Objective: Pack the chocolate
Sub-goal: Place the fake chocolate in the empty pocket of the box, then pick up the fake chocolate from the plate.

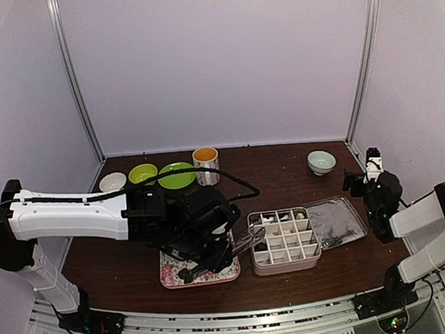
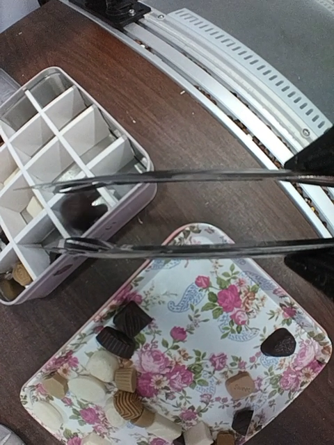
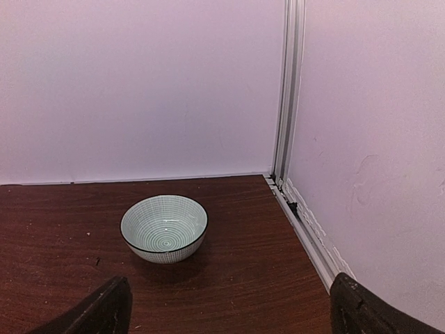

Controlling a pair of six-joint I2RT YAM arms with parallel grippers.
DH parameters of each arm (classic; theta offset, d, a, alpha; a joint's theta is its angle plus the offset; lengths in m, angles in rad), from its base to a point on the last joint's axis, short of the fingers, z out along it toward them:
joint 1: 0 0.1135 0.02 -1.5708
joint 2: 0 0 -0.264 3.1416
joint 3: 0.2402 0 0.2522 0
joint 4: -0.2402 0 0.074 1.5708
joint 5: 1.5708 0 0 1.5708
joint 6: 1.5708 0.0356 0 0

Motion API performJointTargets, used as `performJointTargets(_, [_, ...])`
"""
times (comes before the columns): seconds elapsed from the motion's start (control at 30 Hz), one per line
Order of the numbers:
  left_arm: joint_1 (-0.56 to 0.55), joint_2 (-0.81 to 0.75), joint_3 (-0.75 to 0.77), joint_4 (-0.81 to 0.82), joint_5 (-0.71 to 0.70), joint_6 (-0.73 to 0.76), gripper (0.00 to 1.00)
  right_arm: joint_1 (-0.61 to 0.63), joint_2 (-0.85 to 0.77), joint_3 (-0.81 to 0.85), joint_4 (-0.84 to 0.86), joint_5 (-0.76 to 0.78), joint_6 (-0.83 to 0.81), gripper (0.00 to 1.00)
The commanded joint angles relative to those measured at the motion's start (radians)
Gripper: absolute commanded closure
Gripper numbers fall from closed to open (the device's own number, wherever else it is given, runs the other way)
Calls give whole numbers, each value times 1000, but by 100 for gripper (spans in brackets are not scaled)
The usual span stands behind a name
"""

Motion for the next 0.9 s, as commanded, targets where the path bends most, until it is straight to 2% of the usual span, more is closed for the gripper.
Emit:
performJointTargets(0.0, [-6, -28, 5, 10, -23, -17, 62, -5, 2, 14, 1, 3, 1, 0])
performJointTargets(0.1, [-5, -40, -1, 10, -28, -20, 62, -5, 2, 13, 0, 3, 1, 0])
performJointTargets(0.27, [-6, -82, -20, -23, -96, -59, 67, -5, 2, 14, 0, 2, 1, 0])
performJointTargets(0.6, [-1, -247, -150, -130, -207, -134, 64, -5, 2, 14, 0, 3, 1, 0])
performJointTargets(0.87, [97, -338, -274, -160, -198, -174, 64, -5, 3, 14, 0, 3, 0, 0])
